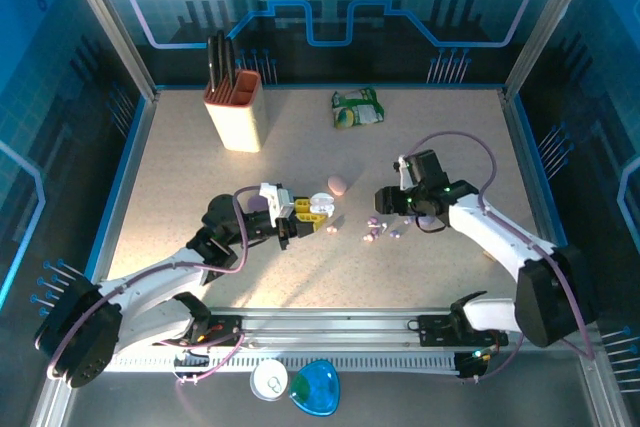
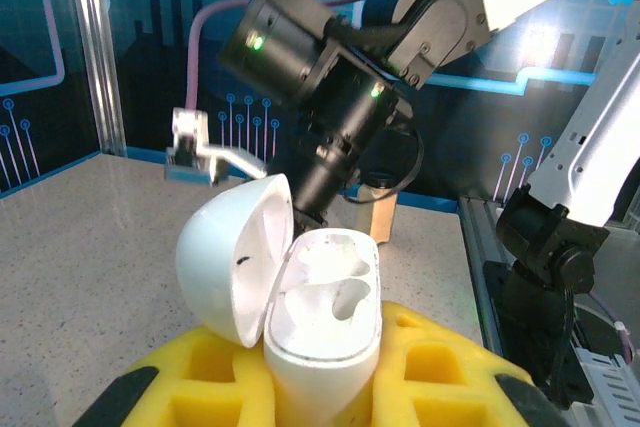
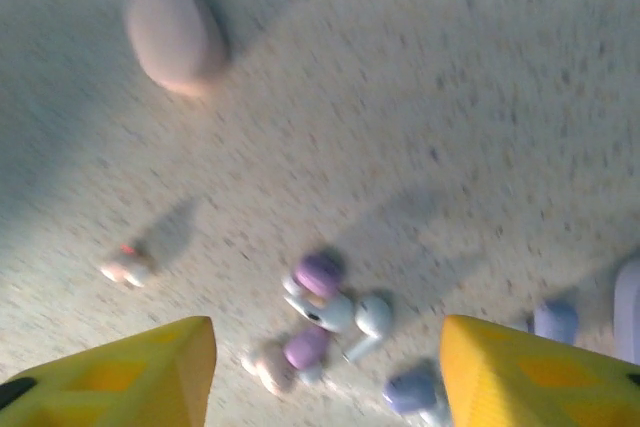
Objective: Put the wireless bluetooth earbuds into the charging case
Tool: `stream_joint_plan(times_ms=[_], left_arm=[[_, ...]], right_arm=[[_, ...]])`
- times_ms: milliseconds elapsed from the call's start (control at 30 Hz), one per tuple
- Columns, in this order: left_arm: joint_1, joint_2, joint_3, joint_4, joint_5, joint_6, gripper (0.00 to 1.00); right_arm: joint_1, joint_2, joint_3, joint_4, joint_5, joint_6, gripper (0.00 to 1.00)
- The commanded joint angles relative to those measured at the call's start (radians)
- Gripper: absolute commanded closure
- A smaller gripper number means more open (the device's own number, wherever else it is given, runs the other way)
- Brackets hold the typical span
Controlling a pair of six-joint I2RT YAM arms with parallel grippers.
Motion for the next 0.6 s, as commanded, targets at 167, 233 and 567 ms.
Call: stream_joint_plan(times_ms=[167, 233, 567], left_arm=[[-0.012, -0.023, 0.011, 0.023, -0.008, 0.039, 0.98], [-0.011, -0.025, 0.010, 0.024, 0.000, 0.042, 0.98], [-0.011, -0.030, 0.013, -0.015, -0.002, 0.059, 0.99]], right_arm=[[-0.009, 0.113, 0.027, -0.098, 0.016, 0.082, 0.55], [-0.009, 0.143, 0.031, -0.086, 0.004, 0.090, 0.58], [-0.010, 0.236, 0.052, -0.051, -0.051, 0.073, 0.67]])
